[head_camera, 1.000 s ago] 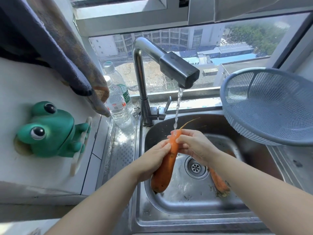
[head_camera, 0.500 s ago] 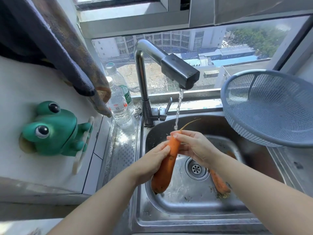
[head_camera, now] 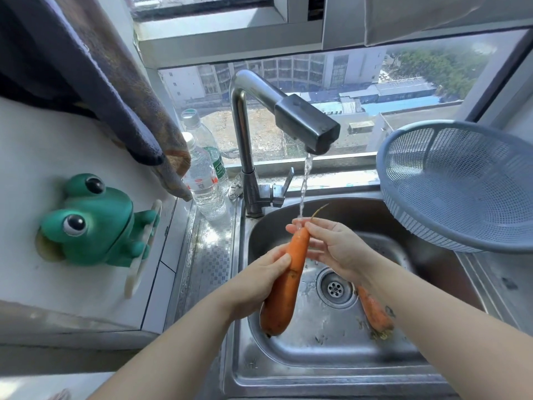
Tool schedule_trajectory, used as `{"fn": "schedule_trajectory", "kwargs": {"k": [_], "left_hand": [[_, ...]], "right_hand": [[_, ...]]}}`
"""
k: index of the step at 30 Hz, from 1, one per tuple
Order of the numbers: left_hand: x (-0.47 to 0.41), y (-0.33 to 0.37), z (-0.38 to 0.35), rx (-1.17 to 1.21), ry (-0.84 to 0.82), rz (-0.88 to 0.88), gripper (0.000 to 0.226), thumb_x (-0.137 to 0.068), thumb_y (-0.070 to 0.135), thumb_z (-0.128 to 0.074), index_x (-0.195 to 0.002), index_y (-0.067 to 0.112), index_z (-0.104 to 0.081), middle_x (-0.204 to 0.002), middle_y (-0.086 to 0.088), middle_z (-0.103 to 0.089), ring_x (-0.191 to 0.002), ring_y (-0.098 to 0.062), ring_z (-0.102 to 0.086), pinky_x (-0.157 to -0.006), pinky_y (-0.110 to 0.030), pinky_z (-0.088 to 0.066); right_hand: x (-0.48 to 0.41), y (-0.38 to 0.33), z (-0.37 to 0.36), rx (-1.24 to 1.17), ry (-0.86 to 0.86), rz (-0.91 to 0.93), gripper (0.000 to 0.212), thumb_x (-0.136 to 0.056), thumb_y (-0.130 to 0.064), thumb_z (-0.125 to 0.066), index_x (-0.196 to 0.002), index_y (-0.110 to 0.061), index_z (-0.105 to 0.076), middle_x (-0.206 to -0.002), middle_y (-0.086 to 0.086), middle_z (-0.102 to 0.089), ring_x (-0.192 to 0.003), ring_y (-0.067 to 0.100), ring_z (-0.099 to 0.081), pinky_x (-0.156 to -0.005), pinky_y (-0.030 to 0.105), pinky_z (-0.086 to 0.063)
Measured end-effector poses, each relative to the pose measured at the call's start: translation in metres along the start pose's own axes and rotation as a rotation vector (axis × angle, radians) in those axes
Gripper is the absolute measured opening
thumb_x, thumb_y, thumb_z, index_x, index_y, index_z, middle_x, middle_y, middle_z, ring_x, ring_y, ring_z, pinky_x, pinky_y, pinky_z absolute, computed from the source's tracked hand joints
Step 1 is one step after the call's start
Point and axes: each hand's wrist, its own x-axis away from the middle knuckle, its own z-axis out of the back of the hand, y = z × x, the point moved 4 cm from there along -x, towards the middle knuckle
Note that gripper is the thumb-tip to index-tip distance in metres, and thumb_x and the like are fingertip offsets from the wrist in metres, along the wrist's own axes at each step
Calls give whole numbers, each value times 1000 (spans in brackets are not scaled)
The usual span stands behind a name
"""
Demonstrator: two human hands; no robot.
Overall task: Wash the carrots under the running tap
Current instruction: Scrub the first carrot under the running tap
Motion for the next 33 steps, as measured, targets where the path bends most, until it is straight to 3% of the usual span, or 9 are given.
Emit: {"fn": "schedule_trajectory", "kwargs": {"k": [3,9,15,18,23,26,28,30,33], "left_hand": [[0,1,-2,-27,-7,7,32,-103,30,-37,-134,35,-44,-124,-5,-58,-101,-9,-55,-86,-21,-48],[8,-4,4,-121,6,70,33,-103,32,-39,-135,31,-45,-106,0,-60,-90,-12,-57,-82,-30,-49],[27,-2,29,-109,-19,214,30,-103,31,-39,-130,29,-52,-105,-6,-60,-88,-15,-57,-76,-26,-50],[38,-1,39,-92,-23,262,26,-102,29,-41,-119,23,-60,-99,-6,-61,-83,-15,-57,-75,-27,-49],[47,-6,51,-65,-12,329,26,-102,32,-44,-108,17,-63,-98,-11,-61,-88,-23,-57,-83,-38,-49],[42,-4,45,-1,-1,320,25,-103,29,-41,-106,12,-59,-93,-9,-60,-83,-21,-55,-77,-32,-48],[34,-1,36,64,24,313,26,-102,30,-42,-108,12,-59,-91,-7,-62,-79,-19,-57,-72,-32,-50],[20,-1,28,97,77,304,27,-101,35,-43,-115,18,-59,-93,-5,-62,-80,-17,-58,-70,-34,-50],[-3,4,13,260,181,277,33,-102,36,-41,-125,18,-55,-94,-8,-67,-83,-21,-64,-67,-37,-52]], "right_hand": [[-1,-1,1,-59,112,70,17,-97,-8,-50,-97,-6,-67,-102,13,-72,-89,20,-69,-84,34,-57],[-5,3,-3,-131,245,54,24,-99,-19,-48,-97,0,-63,-79,12,-70,-78,23,-69,-72,31,-59],[-7,3,-21,-188,173,24,22,-97,0,-47,-115,5,-57,-92,14,-67,-76,20,-68,-69,28,-59],[-7,9,-31,-122,205,-4,26,-100,-12,-46,-111,7,-59,-83,13,-67,-66,18,-67,-64,26,-58],[-6,16,-39,-267,187,-127,35,-104,-26,-38,-96,2,-58,-73,12,-65,-63,22,-66,-58,29,-58],[-5,14,-32,-334,199,-99,23,-101,-13,-43,-114,2,-54,-86,15,-68,-74,25,-69,-66,34,-59],[-4,16,-20,-305,244,-121,29,-101,-14,-46,-127,-1,-49,-107,18,-66,-93,32,-67,-76,40,-56],[3,22,-15,-153,230,-203,32,-101,-25,-47,-127,-6,-49,-124,17,-60,-109,34,-61,-82,45,-54],[20,27,-17,130,75,-293,34,-96,-36,-55,-122,-15,-54,-123,10,-61,-109,27,-62,-91,49,-53]]}}
